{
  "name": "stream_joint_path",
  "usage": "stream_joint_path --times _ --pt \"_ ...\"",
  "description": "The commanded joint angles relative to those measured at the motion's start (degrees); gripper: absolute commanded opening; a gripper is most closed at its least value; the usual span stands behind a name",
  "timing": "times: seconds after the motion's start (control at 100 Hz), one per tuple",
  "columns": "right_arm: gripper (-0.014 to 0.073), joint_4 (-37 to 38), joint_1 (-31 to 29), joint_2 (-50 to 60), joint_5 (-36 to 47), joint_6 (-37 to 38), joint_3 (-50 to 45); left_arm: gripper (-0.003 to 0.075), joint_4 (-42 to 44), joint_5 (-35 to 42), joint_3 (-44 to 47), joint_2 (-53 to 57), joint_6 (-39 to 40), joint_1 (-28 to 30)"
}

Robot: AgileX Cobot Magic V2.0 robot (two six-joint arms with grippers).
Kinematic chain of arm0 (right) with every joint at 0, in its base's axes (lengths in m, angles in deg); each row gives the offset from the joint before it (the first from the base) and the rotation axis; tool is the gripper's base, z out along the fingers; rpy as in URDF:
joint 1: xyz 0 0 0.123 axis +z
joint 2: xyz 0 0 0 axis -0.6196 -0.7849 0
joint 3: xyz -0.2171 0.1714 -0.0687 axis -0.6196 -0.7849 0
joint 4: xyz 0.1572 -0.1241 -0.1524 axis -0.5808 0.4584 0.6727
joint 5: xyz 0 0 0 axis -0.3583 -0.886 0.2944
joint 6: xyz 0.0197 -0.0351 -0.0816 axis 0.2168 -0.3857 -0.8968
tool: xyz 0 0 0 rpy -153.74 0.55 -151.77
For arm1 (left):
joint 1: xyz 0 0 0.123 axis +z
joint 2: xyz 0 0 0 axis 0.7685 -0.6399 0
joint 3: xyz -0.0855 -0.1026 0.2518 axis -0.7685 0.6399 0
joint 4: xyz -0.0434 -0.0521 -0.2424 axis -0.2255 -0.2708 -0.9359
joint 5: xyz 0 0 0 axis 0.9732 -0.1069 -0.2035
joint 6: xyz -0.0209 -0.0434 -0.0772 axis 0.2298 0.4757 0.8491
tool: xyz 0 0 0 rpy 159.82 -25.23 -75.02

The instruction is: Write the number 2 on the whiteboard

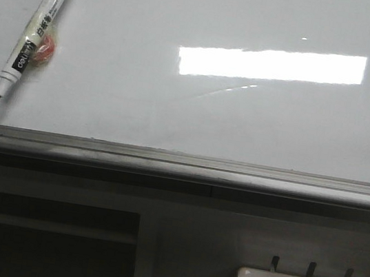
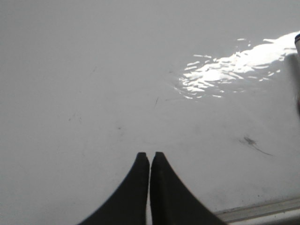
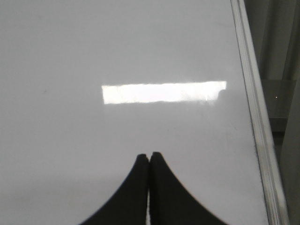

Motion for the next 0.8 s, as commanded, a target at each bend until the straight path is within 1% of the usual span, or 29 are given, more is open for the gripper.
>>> stream_joint_path --times 0.0,0.02,0.05,0.1,0.2,0.26,0.34,0.41,0.52,0.63,0.69,0.79 --pt "-0.0051 0.00 -0.45 1.15 2.35 -0.03 -1.37 -0.0020 -4.58 7.01 0.62 1.52 1.06 0.10" --pt "-0.0051 0.00 -0.45 1.15 2.35 0.08 -1.37 -0.0020 -6.48 7.20 0.62 1.52 1.06 0.10" --pt "-0.0051 -0.54 -0.45 1.15 2.35 0.09 -1.37 -0.0020 -11.57 7.92 0.62 1.52 1.06 0.25" --pt "-0.0051 -2.46 -0.45 1.15 2.12 0.09 -1.37 -0.0021 -15.99 7.92 0.62 1.52 1.06 0.25" --pt "-0.0051 -7.58 -0.45 0.88 1.90 0.09 -1.37 -0.0021 -16.91 6.84 0.41 0.81 1.06 0.25" --pt "-0.0051 -10.18 -0.45 0.16 1.27 0.09 -0.61 -0.0021 -19.62 5.58 -0.34 -0.40 1.06 0.25" --pt "-0.0051 -12.40 -0.45 -1.95 -1.22 0.09 1.58 -0.0021 -20.82 1.62 -2.51 -2.70 1.06 0.25" --pt "-0.0051 -13.55 -0.45 -4.60 -5.29 0.09 4.93 -0.0021 -20.82 -0.98 -5.68 -5.58 1.06 0.25" --pt "-0.0051 -13.55 -0.45 -9.36 -16.42 0.09 12.12 -0.0021 -17.28 -4.58 -12.35 -11.39 0.16 0.25" --pt "-0.0051 -13.55 -0.45 -14.64 -26.83 0.09 19.29 -0.0020 -15.55 -12.36 -19.41 -17.10 0.16 0.25" --pt "-0.0051 -13.55 -0.45 -16.80 -30.94 0.09 22.26 -0.0020 -15.56 -15.36 -21.99 -19.46 0.16 0.25" --pt "-0.0051 -13.68 -0.45 -19.05 -35.78 0.09 25.81 -0.0020 -16.39 -16.36 -24.80 -22.32 0.16 0.25"
